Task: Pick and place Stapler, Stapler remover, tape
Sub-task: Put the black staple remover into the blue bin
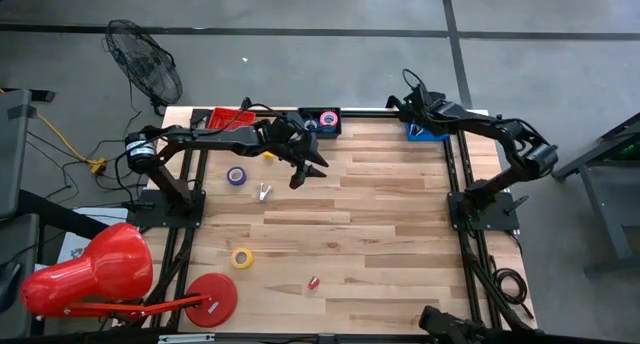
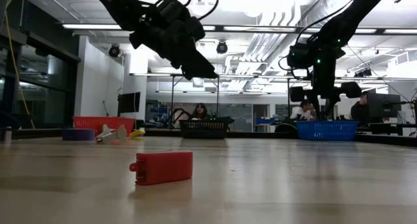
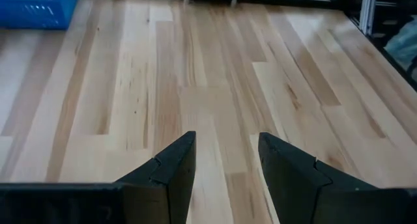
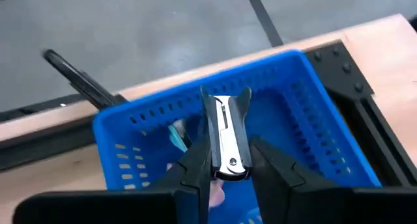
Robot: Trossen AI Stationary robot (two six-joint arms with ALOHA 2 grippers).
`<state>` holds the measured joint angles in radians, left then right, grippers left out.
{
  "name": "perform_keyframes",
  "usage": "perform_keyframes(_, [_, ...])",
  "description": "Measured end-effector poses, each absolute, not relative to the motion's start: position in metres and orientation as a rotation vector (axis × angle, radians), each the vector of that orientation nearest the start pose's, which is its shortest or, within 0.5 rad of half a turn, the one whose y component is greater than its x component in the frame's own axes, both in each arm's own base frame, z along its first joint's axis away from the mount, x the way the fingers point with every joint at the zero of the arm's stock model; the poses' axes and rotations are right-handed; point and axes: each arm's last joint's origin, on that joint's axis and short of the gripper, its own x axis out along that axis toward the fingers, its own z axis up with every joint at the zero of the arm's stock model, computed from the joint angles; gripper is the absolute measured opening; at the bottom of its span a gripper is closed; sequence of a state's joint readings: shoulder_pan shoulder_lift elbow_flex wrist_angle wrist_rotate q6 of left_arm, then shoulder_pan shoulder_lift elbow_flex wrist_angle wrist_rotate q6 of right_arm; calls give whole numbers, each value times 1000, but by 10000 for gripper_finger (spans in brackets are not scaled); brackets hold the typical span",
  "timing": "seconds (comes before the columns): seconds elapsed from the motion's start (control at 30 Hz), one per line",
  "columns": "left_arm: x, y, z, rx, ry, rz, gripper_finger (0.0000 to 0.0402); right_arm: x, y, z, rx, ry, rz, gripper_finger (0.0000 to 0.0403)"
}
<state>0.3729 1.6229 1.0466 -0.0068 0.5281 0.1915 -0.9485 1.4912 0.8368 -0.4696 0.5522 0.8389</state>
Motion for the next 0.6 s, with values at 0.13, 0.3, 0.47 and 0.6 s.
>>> perform_keyframes(0.13, [328,113,237,-63,506,-201,165,145,-227,175,847,629,-1779,74])
perform_keyframes(0.3, [325,112,237,-52,531,-210,165,146,-223,170,851,693,-1773,77])
perform_keyframes(0.47, [323,111,235,-45,553,-218,165,146,-223,170,853,717,-1756,119])
perform_keyframes(0.6, [323,111,235,-45,554,-218,165,146,-222,169,862,732,-1743,163])
